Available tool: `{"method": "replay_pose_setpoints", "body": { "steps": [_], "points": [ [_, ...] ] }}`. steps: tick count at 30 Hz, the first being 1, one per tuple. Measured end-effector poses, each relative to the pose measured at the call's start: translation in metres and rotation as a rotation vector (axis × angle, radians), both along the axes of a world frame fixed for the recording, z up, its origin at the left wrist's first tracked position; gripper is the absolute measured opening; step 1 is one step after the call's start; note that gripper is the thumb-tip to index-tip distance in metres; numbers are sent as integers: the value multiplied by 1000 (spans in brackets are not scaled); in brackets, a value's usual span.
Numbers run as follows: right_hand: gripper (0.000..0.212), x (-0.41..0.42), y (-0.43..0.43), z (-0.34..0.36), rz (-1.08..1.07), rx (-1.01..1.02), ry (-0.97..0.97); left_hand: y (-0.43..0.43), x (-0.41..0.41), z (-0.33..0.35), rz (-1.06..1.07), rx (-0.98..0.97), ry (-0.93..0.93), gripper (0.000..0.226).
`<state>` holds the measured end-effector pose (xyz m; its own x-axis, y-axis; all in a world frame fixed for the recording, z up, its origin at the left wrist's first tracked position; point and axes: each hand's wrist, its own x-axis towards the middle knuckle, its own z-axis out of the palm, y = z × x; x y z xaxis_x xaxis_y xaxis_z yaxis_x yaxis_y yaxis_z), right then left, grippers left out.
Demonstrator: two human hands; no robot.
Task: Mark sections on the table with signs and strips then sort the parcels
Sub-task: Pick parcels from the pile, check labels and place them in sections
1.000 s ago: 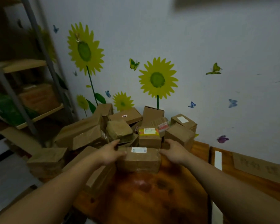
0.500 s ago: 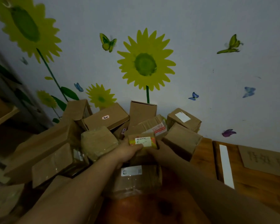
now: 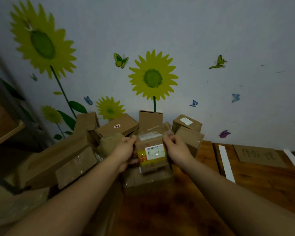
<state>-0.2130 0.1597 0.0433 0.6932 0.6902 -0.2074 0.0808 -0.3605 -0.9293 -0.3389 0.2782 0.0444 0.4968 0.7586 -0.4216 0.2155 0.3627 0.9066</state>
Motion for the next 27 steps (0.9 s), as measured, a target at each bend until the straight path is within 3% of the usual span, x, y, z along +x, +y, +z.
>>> {"method": "replay_pose_setpoints", "body": {
  "steps": [2,5,7,10,13,16,22,27],
  "points": [
    [15,-21,-13,8,-7,50,24,-12,-21,4,25,65,-24,6],
    [23,-54,-36,19,36,118,15,-32,-52,6,18,113,-114,51],
    [25,-72,-51,24,21,144,-23,-47,-71,9,-42,123,-153,64],
    [27,-89,-72,28,-9,142,-60,-66,-88,8,-109,166,-174,62],
    [54,-100,-93,32,-13,124,-72,-82,-93,9,-104,211,-231,72],
    [72,-102,-115,38,-25,151,-73,-102,-93,25,-145,303,-270,69],
    [68,-82,-167,55,-18,235,-172,-155,-68,60,-197,415,-315,66],
    [70,-39,-247,57,-41,154,-298,-226,-16,62,-303,438,-234,69]
  ]
}}
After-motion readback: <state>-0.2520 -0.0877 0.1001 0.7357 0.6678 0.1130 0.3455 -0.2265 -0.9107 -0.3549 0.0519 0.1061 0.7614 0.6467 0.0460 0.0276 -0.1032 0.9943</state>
